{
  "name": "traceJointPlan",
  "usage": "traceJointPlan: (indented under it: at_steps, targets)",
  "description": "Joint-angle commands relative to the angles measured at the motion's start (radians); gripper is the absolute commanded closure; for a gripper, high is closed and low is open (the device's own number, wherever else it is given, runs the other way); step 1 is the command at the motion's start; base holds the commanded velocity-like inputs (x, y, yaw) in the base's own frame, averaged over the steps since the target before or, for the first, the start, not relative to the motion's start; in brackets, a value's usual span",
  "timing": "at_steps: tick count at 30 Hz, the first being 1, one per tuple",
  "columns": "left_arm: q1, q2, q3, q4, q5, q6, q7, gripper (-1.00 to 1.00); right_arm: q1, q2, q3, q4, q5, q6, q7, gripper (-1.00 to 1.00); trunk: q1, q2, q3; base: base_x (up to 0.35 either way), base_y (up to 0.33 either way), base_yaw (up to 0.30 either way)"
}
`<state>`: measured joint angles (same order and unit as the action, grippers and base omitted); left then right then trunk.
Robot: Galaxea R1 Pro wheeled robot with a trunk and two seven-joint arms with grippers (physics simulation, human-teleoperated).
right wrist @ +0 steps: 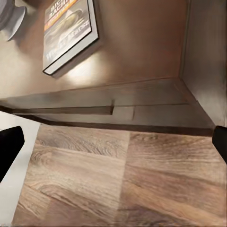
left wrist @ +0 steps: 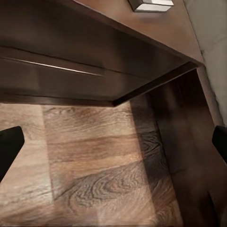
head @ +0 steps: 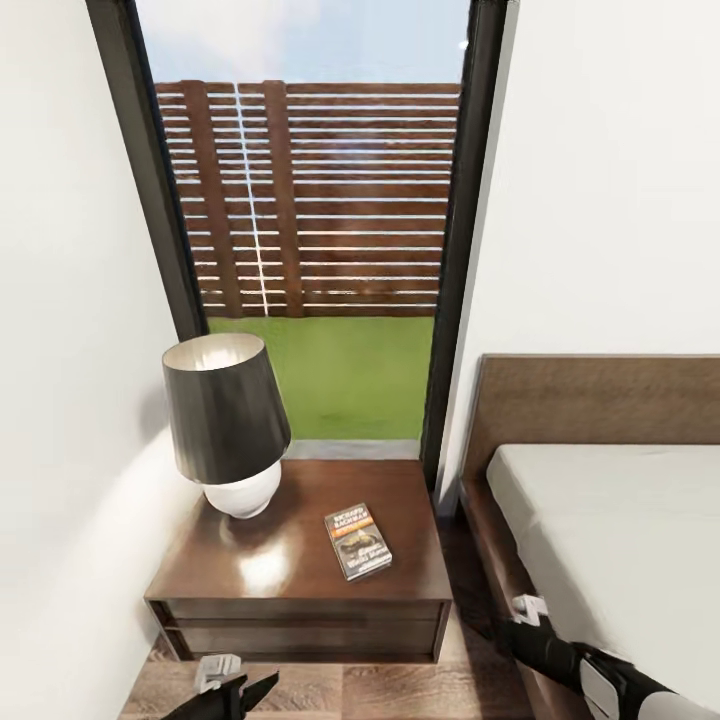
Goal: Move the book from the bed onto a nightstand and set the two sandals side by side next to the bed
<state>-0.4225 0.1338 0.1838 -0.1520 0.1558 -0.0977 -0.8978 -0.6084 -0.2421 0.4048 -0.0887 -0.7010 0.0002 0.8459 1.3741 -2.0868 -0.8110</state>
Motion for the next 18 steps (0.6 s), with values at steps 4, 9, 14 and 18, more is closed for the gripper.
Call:
traceJointPlan:
  at_steps: [4,9,14,18]
  targets:
    - [-0.001,0.003,-0.001,0.074,-0.001,-0.092,0.098,-1.00,0.027,0.006,0.007,0.028,0.008,-0.132,0.001,-1.00,-0.016,0.028,0.012,0.000,0.000,0.000]
    - [-0.001,0.001,-0.003,0.125,-0.001,-0.160,0.134,-1.00,0.052,0.018,0.008,0.149,0.062,-0.183,-0.003,-1.00,-0.035,0.063,0.027,0.000,0.000,0.000]
    - [0.042,-0.001,-0.008,0.132,-0.013,-0.170,0.220,-1.00,0.143,0.103,0.008,0.170,0.128,-0.190,-0.012,-1.00,-0.054,0.098,0.043,0.000,0.000,0.000]
    - [0.076,-0.002,-0.009,0.132,-0.037,-0.172,0.288,-1.00,0.211,0.116,0.008,0.171,0.132,-0.190,-0.019,-1.00,-0.069,0.126,0.056,0.000,0.000,0.000]
